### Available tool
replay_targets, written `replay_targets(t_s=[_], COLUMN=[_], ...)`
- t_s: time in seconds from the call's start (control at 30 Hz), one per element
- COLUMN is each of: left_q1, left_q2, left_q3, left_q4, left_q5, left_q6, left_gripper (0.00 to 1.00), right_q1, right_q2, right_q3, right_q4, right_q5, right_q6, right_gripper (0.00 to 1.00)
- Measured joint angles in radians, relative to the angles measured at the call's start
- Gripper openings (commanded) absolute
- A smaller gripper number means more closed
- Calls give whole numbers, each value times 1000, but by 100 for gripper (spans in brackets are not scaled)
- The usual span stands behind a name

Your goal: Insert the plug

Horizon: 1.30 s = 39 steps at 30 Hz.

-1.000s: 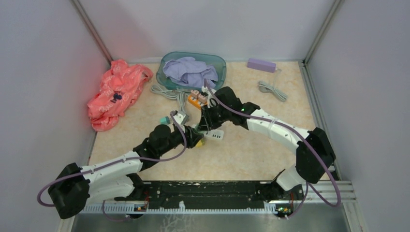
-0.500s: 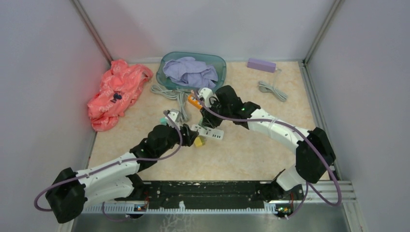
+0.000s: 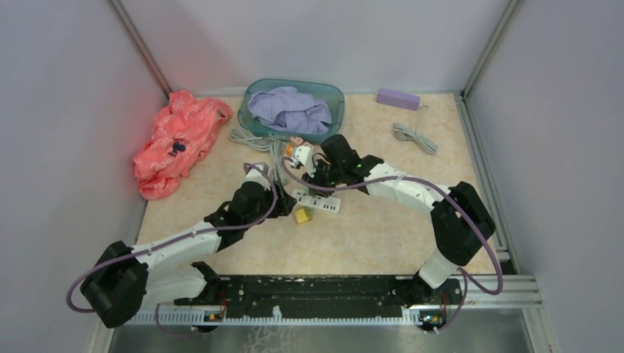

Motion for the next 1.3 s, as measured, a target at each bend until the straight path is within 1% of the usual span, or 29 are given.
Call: replay_targets(t_s=[0.23,0.37,0.67,0.9,1.3], left_q1=[118,163,192,207,216], left_q2=[100,153,254,310,340], left_q3=[1,3,25,26,26], left_q4=[5,23,64,99,124], left_q5=[114,175,234,256,278], left_q6=[-138,-186,-255,-291,-309], left_gripper=[65,64,57,52,48], right_q1=[0,0,0,1,8], right_q2=[29,45,131,147,173], right_q3=[19,45,78,84,96], right_q4=[2,3,18,16,23], right_q5=[-27,-40,-76,-77,-79], right_q6=[-64,-83,-98,-114,-122], right_gripper=[0,0,0,0,0])
